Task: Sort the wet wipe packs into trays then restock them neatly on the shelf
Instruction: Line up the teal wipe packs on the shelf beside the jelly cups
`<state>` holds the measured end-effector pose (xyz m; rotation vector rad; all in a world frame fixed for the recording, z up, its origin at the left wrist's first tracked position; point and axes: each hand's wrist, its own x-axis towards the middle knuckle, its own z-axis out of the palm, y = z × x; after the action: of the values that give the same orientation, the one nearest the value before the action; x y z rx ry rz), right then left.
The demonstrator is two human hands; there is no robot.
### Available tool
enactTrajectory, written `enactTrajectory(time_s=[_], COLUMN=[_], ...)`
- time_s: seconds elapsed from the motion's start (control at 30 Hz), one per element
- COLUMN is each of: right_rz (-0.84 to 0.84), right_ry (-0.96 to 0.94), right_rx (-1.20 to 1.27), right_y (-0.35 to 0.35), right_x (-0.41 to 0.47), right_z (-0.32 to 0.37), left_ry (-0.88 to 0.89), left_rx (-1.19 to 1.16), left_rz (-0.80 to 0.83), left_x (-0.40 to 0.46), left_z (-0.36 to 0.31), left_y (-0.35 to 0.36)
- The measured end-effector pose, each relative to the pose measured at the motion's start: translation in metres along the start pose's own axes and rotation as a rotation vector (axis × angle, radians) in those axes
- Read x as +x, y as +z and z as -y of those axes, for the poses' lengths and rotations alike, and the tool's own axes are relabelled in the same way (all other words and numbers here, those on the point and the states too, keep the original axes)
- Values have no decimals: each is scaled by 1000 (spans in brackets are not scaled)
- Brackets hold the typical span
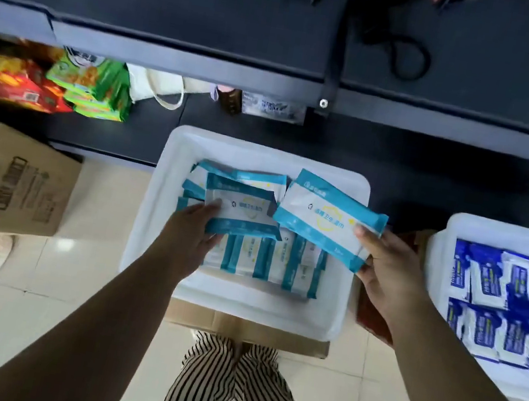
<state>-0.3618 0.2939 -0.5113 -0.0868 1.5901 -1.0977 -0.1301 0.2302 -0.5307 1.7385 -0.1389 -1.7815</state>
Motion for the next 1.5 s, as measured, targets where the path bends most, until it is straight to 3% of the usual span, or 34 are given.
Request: enactTrajectory(time_s=[0.1, 0.13, 0.33, 0.57, 0.87, 1.17, 1.37, 1.5], right_rz=[78, 106, 250, 356, 389, 401, 281, 147], right_ry=[-2, -5, -131, -326, -595, -948, -1136, -1150], right_rx=[95, 109, 184, 128, 95, 45, -33, 4], right_y=[2, 4, 24, 40, 59, 121, 183, 222], right_x=[-28, -36, -90, -141, -209, -293, -324, -325], right_z=[29, 38, 108, 169, 242, 322, 366, 402], left_ry=[16, 88, 292, 534, 737, 1095, 1266, 1525], left_rx=[8, 81, -80, -56, 32, 117, 17, -59], left_rz=[203, 230, 353, 476, 544, 591, 549, 198], left_x=[-41, -53, -127, -209, -292, -365, -371, -358], left_z=[-27, -34, -93, -132, -197, -301, -385, -442], left_y=[9, 14, 47, 68, 70, 52, 36, 25])
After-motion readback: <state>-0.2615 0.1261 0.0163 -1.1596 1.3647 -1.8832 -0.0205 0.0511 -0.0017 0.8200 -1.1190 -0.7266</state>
